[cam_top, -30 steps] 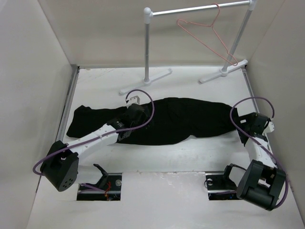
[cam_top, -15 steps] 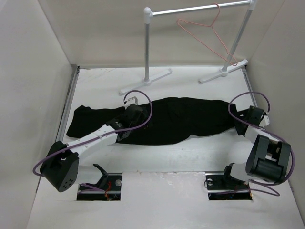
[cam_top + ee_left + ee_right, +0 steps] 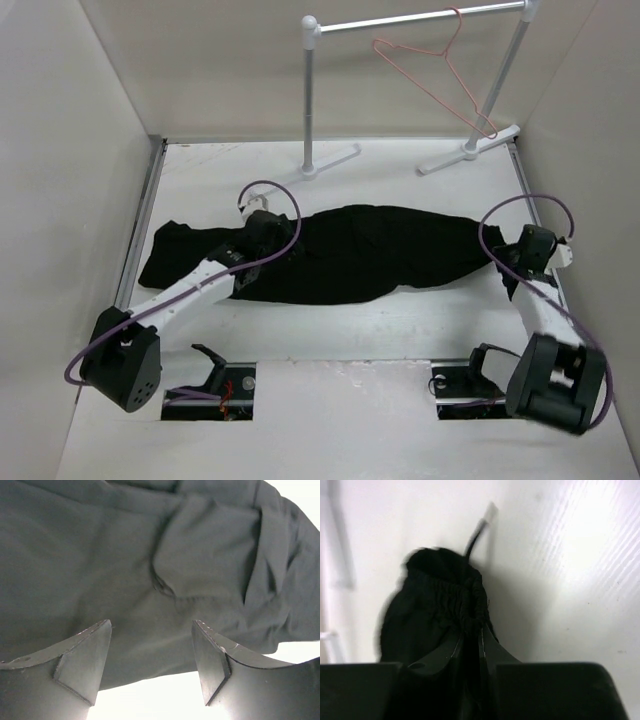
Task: Place the trousers on the hanger
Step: Fold the trousers at the center of the board.
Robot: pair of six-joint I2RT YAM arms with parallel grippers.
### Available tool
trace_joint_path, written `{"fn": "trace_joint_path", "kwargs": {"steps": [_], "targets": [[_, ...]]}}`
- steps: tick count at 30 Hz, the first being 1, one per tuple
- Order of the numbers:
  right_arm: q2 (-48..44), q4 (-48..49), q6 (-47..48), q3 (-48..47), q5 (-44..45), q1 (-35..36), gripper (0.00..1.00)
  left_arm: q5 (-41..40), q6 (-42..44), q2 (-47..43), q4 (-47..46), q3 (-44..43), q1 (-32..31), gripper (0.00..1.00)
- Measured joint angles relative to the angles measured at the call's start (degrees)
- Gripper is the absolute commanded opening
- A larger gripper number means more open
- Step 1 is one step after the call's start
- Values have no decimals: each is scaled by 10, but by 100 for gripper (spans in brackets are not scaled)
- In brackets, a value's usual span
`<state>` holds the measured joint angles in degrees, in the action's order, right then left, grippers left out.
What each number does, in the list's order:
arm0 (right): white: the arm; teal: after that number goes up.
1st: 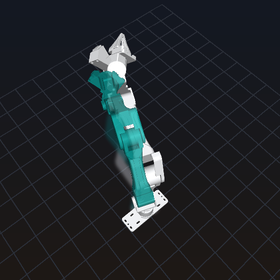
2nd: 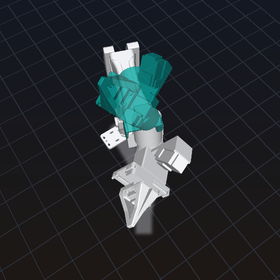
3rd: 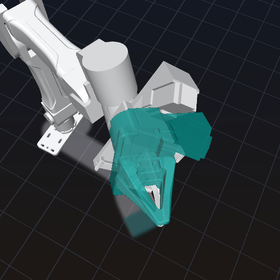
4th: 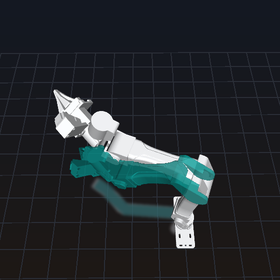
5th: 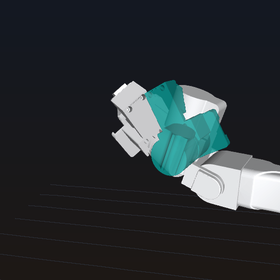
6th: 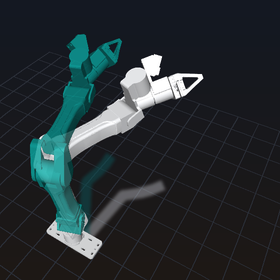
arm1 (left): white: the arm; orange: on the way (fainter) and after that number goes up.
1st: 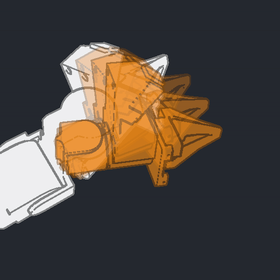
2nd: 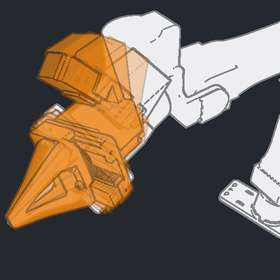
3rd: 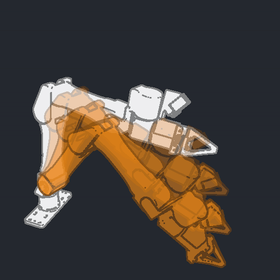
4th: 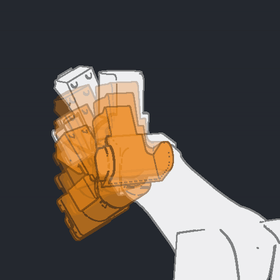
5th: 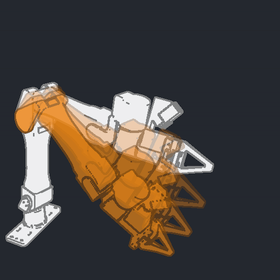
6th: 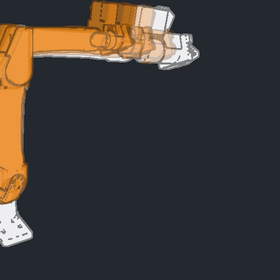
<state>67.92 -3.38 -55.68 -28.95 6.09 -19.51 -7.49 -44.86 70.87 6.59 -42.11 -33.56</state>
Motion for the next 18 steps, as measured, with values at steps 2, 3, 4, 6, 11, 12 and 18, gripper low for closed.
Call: {"fn": "trace_joint_path", "kwargs": {"steps": [2, 3, 4, 6, 11, 12, 18], "targets": [[-74, -29, 5, -2, 11, -3, 12, 0, 3, -10, 7, -2, 17, 63], [-103, -41, 9, -6, 16, -6, 10, -1, 5, -13, 11, -3, 24, 63], [-125, -51, 15, -12, 20, -9, 9, -1, 8, -17, 14, -5, 29, 63], [-147, -66, 23, -24, 23, -12, 8, -1, 12, -23, 18, -9, 33, 63], [-200, -130, 34, -23, 23, -24, 8, -2, 13, -37, 29, -15, 31, 63], [-223, -152, 38, -24, 21, -37, 8, -3, 13, -38, 33, -19, 26, 63], [-299, -261, 58, -104, 47, -65, 8, -9, 12, -38, 58, -70, -20, 64]]}}
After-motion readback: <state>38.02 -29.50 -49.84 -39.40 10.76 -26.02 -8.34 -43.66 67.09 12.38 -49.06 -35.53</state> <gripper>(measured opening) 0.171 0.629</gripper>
